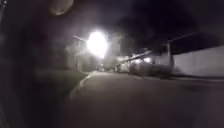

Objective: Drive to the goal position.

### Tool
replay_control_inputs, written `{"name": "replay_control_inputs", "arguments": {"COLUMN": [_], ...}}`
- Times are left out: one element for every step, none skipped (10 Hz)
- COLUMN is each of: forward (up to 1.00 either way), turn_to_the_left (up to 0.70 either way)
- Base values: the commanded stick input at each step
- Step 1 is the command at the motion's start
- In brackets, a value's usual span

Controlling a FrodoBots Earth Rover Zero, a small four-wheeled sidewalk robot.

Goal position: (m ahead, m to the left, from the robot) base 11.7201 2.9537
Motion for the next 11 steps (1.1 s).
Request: {"name": "replay_control_inputs", "arguments": {"forward": [0.70, 0.70, 0.70, 0.70, 0.70, 0.70, 0.70, 0.70, 0.70, 0.70, 0.70], "turn_to_the_left": [0.00, 0.00, 0.00, 0.00, 0.00, 0.00, 0.00, 0.00, 0.00, 0.00, 0.00]}}
